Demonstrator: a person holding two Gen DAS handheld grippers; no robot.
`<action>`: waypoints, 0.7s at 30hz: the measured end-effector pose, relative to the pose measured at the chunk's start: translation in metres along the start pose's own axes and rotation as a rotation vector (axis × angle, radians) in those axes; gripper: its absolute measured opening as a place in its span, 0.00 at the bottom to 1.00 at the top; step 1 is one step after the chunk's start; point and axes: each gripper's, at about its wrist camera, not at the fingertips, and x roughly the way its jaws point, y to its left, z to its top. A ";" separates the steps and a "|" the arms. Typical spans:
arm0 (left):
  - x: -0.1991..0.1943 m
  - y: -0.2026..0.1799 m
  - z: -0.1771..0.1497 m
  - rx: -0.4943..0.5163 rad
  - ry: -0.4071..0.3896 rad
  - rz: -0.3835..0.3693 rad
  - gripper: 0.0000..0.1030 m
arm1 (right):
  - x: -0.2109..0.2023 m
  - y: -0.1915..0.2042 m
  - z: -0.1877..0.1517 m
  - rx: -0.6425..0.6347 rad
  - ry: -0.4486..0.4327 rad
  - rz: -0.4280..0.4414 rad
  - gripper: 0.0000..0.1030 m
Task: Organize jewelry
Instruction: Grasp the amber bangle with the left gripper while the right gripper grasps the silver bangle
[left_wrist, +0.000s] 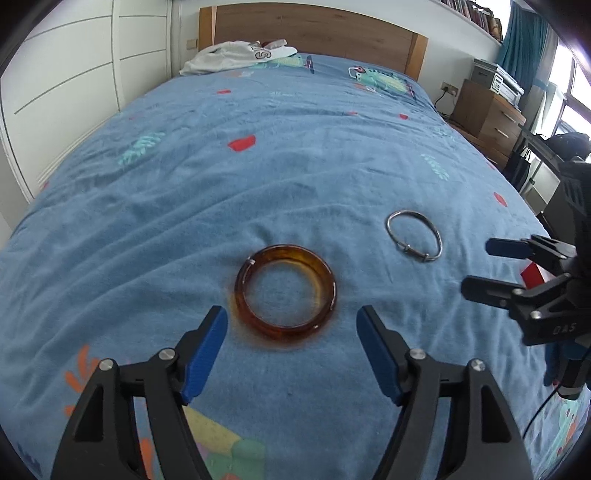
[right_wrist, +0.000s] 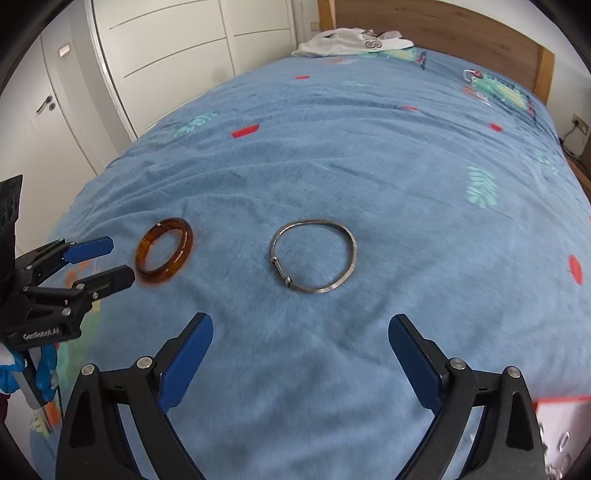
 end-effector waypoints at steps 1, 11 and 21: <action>0.004 0.001 0.001 -0.004 0.002 -0.009 0.69 | 0.007 0.001 0.003 -0.009 0.005 -0.003 0.95; 0.053 0.007 0.010 -0.004 0.036 0.010 0.75 | 0.052 -0.009 0.024 0.000 0.034 -0.006 0.97; 0.076 0.010 0.019 -0.014 0.019 0.038 0.80 | 0.080 -0.013 0.037 0.018 0.030 -0.011 1.00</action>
